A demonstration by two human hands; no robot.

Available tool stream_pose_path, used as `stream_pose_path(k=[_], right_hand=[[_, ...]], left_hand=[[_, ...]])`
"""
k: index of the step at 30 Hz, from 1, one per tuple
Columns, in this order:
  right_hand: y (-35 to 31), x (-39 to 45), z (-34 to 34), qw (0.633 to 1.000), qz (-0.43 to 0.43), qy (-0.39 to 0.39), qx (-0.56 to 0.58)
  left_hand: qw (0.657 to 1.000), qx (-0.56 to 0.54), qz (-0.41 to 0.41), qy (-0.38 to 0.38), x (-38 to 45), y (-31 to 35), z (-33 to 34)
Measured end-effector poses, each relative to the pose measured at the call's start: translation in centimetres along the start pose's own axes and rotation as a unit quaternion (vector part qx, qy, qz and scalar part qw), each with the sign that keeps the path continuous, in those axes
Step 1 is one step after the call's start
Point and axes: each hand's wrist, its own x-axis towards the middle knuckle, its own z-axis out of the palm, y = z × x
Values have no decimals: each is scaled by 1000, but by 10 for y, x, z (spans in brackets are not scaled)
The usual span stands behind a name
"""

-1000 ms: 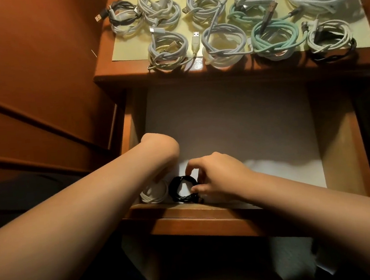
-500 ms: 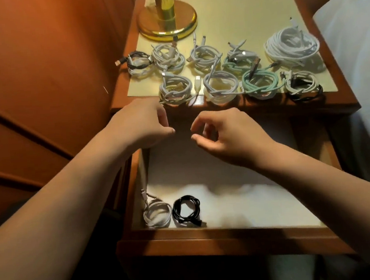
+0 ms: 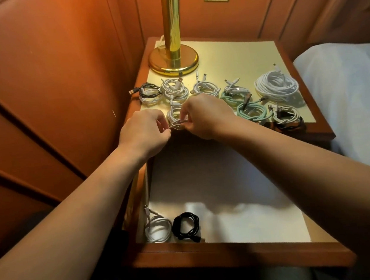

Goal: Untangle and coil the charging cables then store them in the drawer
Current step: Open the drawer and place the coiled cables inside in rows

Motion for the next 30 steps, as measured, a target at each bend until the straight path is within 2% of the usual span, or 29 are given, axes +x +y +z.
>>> stream_pose_path(k=[6,13,19,24,27,30], right_hand=[[10,-14,-17,993,12,70,90],[25,-65,-44,982,-11,117,150],[37,-111,-50,982,17,65,175],[48,-156,-39,982,66,3,176],[56,-177,-27,977,111,-48,176],[61,-185,-23,974,129,-86,166]], left_hand=[[998,-6,29,59,2,4,-2],[997,63,44,-5,12,13,10],[996,78,34,9,9,18,13],[996,60,57,28,-4,21,8],[995,21,87,30,-23,25,-3],[987,-11,153,40,-49,33,-10]])
